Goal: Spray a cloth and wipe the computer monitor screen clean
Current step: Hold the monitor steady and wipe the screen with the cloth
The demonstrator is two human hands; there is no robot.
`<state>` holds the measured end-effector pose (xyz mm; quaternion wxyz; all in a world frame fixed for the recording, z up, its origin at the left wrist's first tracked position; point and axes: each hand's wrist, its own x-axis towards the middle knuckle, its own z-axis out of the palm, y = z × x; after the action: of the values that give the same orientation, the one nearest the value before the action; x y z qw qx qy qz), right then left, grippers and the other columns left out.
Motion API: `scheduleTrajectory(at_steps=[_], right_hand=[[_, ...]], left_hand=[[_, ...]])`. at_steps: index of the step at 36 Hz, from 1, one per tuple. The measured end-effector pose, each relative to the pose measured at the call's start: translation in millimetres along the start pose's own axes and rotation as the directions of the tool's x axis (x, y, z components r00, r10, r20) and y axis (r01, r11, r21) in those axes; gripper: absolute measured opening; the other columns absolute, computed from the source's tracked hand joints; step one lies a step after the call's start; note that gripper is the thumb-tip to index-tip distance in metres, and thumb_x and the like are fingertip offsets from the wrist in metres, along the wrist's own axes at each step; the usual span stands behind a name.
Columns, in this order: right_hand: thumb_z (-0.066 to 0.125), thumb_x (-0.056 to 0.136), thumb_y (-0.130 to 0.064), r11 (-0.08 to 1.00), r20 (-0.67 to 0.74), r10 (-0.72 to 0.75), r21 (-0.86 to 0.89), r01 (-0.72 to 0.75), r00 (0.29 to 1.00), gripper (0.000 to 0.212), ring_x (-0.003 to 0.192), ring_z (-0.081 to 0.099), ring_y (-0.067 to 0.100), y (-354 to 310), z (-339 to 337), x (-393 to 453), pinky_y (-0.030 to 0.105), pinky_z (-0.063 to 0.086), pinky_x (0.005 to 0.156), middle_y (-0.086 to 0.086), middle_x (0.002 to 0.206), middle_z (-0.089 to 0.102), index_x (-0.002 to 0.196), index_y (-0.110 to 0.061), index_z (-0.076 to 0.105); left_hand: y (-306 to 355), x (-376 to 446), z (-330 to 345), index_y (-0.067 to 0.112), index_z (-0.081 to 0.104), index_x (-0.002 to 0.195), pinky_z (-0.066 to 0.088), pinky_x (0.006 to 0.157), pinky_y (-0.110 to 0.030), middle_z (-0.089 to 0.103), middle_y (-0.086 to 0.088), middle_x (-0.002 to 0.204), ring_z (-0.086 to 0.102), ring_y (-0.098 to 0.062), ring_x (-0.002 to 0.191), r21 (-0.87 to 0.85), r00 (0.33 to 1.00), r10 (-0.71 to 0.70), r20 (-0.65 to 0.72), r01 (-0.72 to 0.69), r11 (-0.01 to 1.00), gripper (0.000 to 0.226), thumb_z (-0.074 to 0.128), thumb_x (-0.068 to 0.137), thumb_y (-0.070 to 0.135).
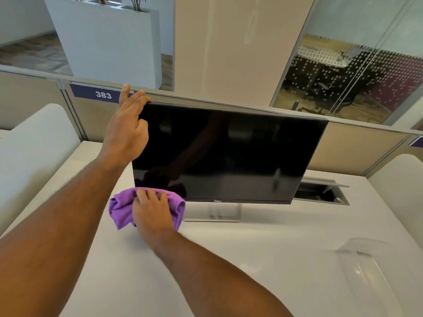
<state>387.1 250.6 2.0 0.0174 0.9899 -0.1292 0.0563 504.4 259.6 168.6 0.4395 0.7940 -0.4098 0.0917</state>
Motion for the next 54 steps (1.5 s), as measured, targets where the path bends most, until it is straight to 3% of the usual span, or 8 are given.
scheduleTrajectory(at_steps=[12,19,24,33,39,45,49,54], right_hand=[[0.080,0.081,-0.036,0.999,-0.123,-0.003,-0.049,-0.003,0.992,0.052,0.116,0.058,0.025,103,14,-55,0.041,0.050,0.093,0.002,0.126,0.061,0.125,-0.018,0.061],[0.077,0.078,-0.022,0.978,-0.300,0.144,-0.103,-0.183,0.943,0.039,0.101,0.066,0.030,200,11,-124,0.042,0.054,0.081,0.005,0.111,0.069,0.116,-0.015,0.071],[0.084,0.072,-0.010,0.897,-0.302,0.393,-0.082,-0.435,0.868,0.044,0.100,0.066,0.035,266,7,-171,0.045,0.054,0.078,0.012,0.111,0.069,0.114,-0.007,0.072],[0.080,0.085,-0.016,0.607,-0.181,0.794,0.239,-0.757,0.580,0.042,0.097,0.063,0.029,311,-9,-193,0.039,0.058,0.079,0.015,0.111,0.064,0.121,-0.005,0.062],[0.065,0.096,-0.018,0.296,0.040,0.937,0.442,-0.847,0.348,0.022,0.087,0.064,0.033,322,-9,-189,0.041,0.053,0.078,0.020,0.104,0.064,0.109,-0.001,0.063],[0.052,0.104,-0.017,0.209,0.192,0.915,0.529,-0.823,0.356,0.023,0.087,0.061,0.031,316,3,-195,0.039,0.051,0.083,0.021,0.106,0.067,0.111,0.003,0.062],[0.050,0.103,-0.009,-0.121,0.360,0.888,0.784,-0.609,0.287,0.023,0.083,0.057,0.027,306,1,-200,0.041,0.049,0.076,0.013,0.093,0.060,0.118,0.004,0.062],[0.053,0.099,-0.001,-0.406,0.492,0.776,0.868,-0.286,0.394,0.030,0.101,0.062,0.030,282,-8,-211,0.050,0.053,0.093,0.011,0.108,0.061,0.126,-0.015,0.054]], left_hand=[[-6,0,0,0.021,0.043,0.148,0.010,0.115,-0.029,0.021,0.005,0.166,-0.002,-0.007,0.153,0.018,1.000,0.005,0.012,-0.005,1.000,0.053,0.039,0.098,0.002],[-6,0,0,0.020,0.045,0.146,0.007,0.115,-0.029,0.023,0.004,0.165,-0.005,-0.007,0.153,0.010,1.000,0.008,0.023,-0.008,1.000,0.054,0.037,0.096,0.001],[-4,0,0,0.019,0.044,0.147,0.007,0.117,-0.033,0.024,0.004,0.165,-0.005,-0.007,0.153,0.011,1.000,0.006,0.019,-0.006,1.000,0.055,0.037,0.096,0.000],[-3,-1,0,0.022,0.043,0.146,0.011,0.119,-0.040,0.023,0.007,0.165,-0.005,-0.007,0.153,0.025,1.000,0.007,0.010,-0.007,1.000,0.055,0.038,0.096,0.001],[-2,-2,-2,0.021,0.041,0.148,0.011,0.120,-0.045,0.022,0.005,0.165,-0.004,-0.010,0.153,0.043,1.000,0.005,0.028,-0.006,0.999,0.054,0.037,0.098,0.002],[1,-4,-2,0.020,0.035,0.153,0.010,0.121,-0.045,0.017,0.006,0.167,-0.005,-0.012,0.153,0.068,0.999,-0.004,0.044,0.001,0.998,0.056,0.037,0.099,0.002],[3,-1,-4,0.017,0.034,0.153,0.010,0.121,-0.045,0.017,0.003,0.166,-0.004,-0.014,0.154,0.117,0.998,0.007,0.063,-0.015,0.993,0.057,0.037,0.098,0.002],[0,-3,-1,0.016,0.025,0.156,0.011,0.121,-0.044,0.012,0.000,0.167,-0.005,-0.016,0.154,0.205,0.999,0.019,0.050,-0.029,0.978,0.062,0.043,0.098,0.006]])
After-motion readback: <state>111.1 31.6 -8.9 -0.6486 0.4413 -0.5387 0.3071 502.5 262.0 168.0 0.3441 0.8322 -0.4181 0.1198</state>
